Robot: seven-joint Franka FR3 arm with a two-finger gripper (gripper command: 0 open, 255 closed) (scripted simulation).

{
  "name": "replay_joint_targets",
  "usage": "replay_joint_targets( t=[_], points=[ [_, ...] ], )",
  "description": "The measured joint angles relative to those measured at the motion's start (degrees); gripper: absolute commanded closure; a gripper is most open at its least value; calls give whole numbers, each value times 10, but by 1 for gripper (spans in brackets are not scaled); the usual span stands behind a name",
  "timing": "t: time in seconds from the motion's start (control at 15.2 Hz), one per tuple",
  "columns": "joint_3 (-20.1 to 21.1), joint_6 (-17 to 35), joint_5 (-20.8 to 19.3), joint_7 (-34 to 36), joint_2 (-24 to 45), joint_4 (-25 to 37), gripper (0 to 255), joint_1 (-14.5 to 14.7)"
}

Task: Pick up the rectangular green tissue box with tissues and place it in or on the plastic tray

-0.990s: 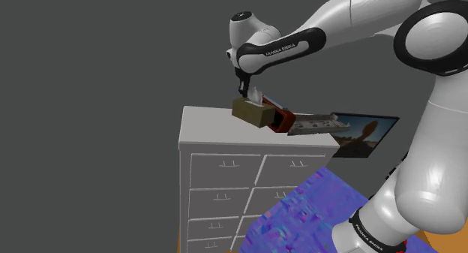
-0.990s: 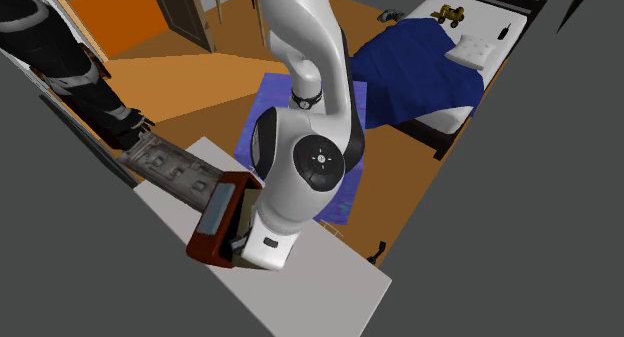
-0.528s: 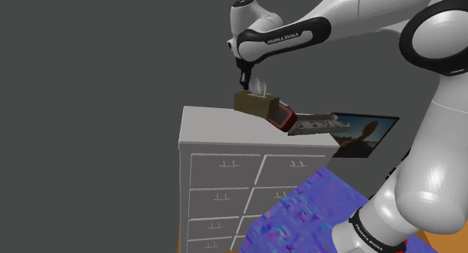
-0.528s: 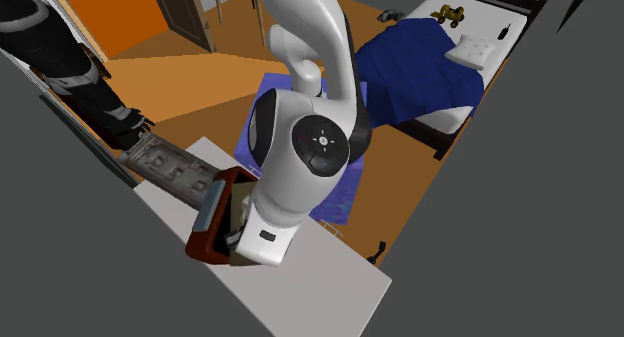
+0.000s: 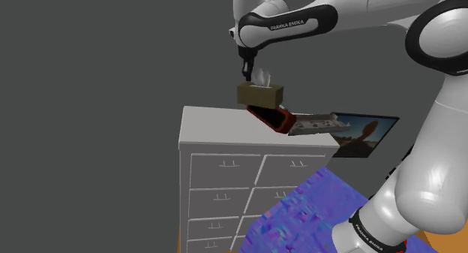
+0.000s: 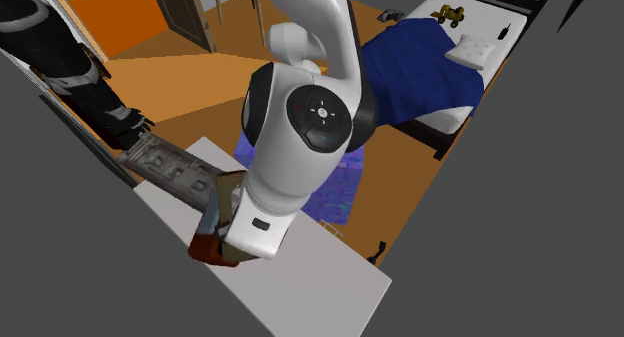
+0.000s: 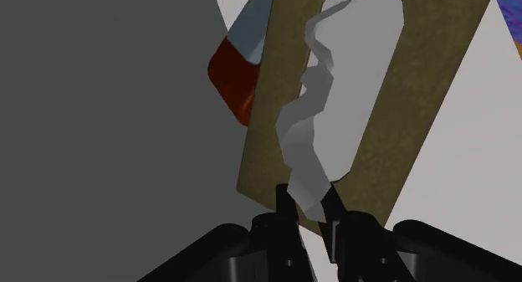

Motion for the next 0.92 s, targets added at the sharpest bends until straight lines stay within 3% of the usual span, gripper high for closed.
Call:
replay_joint_targets(
  t=[0.26, 0.92],
  points=[
    [-6, 9, 2, -17, -33, -31, 255, -12],
    [-62, 71, 3, -122, -152, -169, 255, -78]
  ],
)
